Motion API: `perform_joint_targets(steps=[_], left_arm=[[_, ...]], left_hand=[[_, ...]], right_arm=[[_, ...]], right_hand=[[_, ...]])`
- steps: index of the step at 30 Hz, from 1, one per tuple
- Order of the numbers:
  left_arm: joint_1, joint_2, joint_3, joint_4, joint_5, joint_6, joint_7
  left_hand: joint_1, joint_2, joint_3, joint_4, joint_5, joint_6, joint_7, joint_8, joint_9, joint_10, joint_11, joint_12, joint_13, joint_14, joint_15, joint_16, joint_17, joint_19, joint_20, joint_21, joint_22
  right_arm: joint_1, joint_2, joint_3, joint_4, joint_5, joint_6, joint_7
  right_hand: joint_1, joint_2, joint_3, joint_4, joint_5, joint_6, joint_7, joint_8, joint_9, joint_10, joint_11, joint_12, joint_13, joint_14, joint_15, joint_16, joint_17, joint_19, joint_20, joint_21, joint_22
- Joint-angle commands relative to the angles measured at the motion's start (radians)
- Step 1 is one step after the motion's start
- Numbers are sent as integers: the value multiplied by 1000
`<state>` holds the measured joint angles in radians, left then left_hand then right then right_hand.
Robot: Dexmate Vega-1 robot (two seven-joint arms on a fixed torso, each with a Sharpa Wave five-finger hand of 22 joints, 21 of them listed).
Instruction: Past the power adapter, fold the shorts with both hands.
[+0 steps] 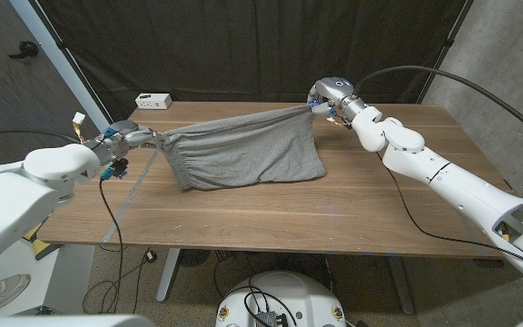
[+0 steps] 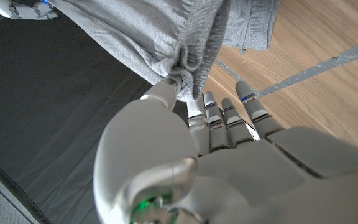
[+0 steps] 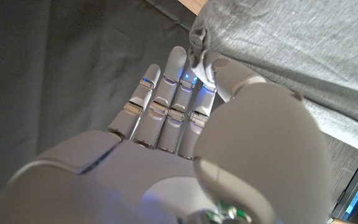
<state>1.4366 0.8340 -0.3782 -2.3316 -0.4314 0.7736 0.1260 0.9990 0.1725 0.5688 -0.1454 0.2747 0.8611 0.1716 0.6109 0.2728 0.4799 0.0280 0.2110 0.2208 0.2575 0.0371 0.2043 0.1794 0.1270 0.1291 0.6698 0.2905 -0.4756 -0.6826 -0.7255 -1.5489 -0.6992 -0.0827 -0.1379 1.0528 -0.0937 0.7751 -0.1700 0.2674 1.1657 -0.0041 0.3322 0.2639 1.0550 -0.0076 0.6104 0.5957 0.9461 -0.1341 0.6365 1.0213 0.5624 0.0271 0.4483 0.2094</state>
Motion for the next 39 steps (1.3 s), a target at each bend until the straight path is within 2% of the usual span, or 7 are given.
perform_joint_targets(steps=[1,9,12,13,17,25,39], left_arm=[[-64,-56,115,-50,-6,73,208],[-129,-89,201,-52,4,105,342],[-154,-113,231,-53,10,119,400],[-167,-125,246,-53,13,126,423],[-198,-134,281,-49,16,157,470],[-241,-147,331,-33,19,197,531],[-314,-173,430,4,49,249,621]], left_hand=[[-4,10,10,6,8,-1,-5,0,382,19,-5,7,2,30,-7,12,6,23,-1,18,5],[-11,12,15,12,7,-7,-13,-3,373,30,-11,11,3,64,-17,20,9,41,-3,37,7],[-14,12,17,14,7,-7,-13,-4,371,31,-11,11,3,72,-21,22,9,45,-2,43,8],[-14,12,17,14,7,-8,-14,-4,371,32,-10,11,3,73,-22,22,10,46,-2,44,8],[-16,12,20,16,6,-9,-14,-3,370,39,-12,13,4,82,-21,24,11,49,-3,50,9],[-24,14,24,23,4,-25,-24,-10,362,57,-30,19,5,102,-19,27,15,49,2,63,11],[-31,11,32,26,3,-27,-31,-11,352,73,-30,23,7,119,-21,28,17,53,9,79,13]], right_arm=[[91,54,-55,145,8,44,-40],[151,89,-90,242,21,72,-64],[173,105,-108,277,16,77,-81],[185,117,-114,299,23,87,-82],[211,139,-138,343,15,96,-111],[251,174,-187,408,-2,86,-138],[315,237,-258,526,-2,90,-174]], right_hand=[[7,24,6,1,-10,-10,-5,-2,0,0,-6,-4,-2,-9,-57,10,15,1,-4,5,0],[6,33,0,3,-25,-17,-10,-6,-2,-4,-10,-10,-8,-9,-59,9,15,1,-7,9,0],[7,37,-4,3,-32,-21,-11,-7,-3,-4,-8,-11,-10,-10,-57,10,15,2,-8,10,0],[9,39,-8,1,-37,-22,-12,-8,-4,-6,-16,-11,-9,-10,-58,9,12,2,-8,11,0],[10,44,-13,2,-43,-24,-13,-9,-5,-7,-14,-13,-11,-12,-60,10,13,2,-8,12,0],[12,68,-49,6,-72,-40,-22,-18,-9,-12,-20,-18,-17,-16,-64,13,2,5,-11,19,-1],[21,97,-101,6,-92,-62,-32,-30,-15,-18,-29,-22,-23,-24,-70,22,-7,6,-17,27,-2]])
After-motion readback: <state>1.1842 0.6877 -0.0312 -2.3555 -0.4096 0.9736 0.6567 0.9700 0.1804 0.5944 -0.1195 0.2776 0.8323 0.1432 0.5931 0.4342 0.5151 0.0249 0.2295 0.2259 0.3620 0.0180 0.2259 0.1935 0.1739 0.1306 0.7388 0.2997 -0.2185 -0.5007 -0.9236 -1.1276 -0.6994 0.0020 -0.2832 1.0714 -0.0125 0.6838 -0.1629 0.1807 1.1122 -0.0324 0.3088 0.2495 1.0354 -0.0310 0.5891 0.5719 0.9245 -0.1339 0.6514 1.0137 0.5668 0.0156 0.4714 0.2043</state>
